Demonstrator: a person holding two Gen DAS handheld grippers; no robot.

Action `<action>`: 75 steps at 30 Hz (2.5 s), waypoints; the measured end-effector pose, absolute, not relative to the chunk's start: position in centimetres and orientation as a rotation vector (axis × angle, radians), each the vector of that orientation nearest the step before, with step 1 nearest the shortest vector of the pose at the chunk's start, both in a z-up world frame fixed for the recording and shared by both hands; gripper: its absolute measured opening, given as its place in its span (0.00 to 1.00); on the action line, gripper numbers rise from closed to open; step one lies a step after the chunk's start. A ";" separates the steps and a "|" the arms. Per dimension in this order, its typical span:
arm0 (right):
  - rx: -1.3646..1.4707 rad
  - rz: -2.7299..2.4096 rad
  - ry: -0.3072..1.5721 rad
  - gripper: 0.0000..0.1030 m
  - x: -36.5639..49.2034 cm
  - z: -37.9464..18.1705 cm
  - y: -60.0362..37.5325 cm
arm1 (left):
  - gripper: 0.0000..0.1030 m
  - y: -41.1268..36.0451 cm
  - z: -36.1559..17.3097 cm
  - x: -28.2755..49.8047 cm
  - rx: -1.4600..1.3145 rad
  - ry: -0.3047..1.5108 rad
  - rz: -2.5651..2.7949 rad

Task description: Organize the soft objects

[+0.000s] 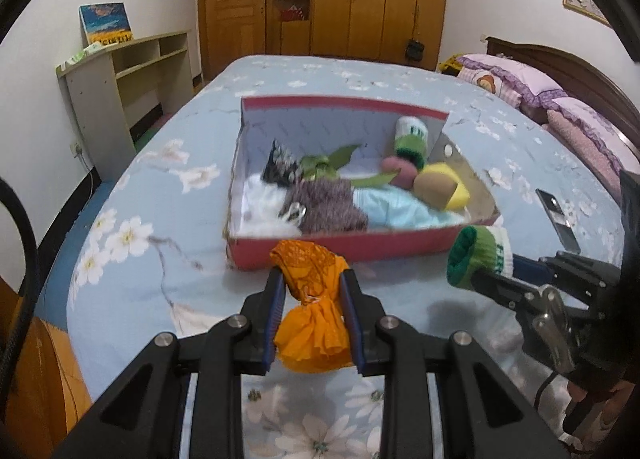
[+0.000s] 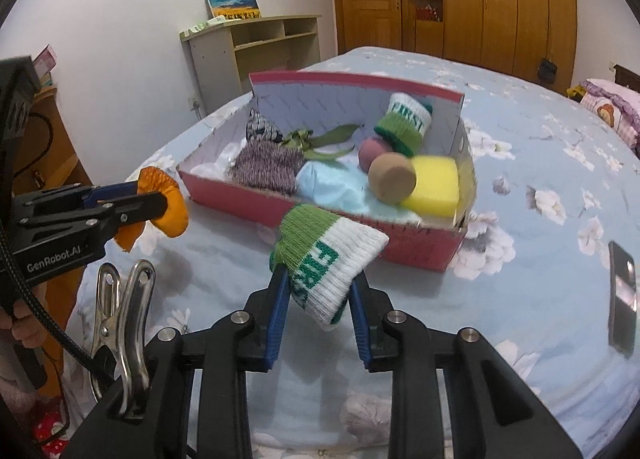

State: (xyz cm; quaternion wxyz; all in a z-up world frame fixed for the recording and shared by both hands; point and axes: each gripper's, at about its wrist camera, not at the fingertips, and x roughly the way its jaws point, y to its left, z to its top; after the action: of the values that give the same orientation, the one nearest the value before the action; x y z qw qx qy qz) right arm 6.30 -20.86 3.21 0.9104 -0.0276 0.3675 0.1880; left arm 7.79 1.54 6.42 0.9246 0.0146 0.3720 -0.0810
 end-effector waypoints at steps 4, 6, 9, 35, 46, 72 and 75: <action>-0.065 0.378 0.737 0.29 7.0 4.3 -20.8 | 0.28 1.1 7.4 8.9 0.040 0.739 -0.162; -0.070 0.375 0.728 0.29 7.5 4.8 -20.7 | 0.28 0.7 7.8 9.6 0.051 0.731 -0.163; -0.071 0.369 0.714 0.29 8.4 5.4 -20.6 | 0.28 0.3 8.2 10.8 0.061 0.724 -0.163; -0.072 0.375 0.715 0.29 18.5 4.2 -18.1 | 0.28 0.1 4.5 17.7 0.054 0.748 -0.141; -0.100 0.364 0.723 0.29 21.1 1.8 -17.1 | 0.29 0.3 3.6 18.2 0.034 0.754 -0.144; -0.014 0.338 0.665 0.46 17.3 4.6 -19.4 | 0.49 0.1 5.0 16.2 0.026 0.738 -0.136; 0.003 0.332 0.651 0.46 16.0 5.6 -20.0 | 0.49 0.1 5.7 15.2 0.029 0.724 -0.133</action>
State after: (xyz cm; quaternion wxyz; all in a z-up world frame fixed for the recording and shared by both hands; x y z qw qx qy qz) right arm 16.01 -20.01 5.62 0.9340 0.0015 0.3181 0.1625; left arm 15.23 0.05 5.74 0.9329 0.0144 0.3539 -0.0651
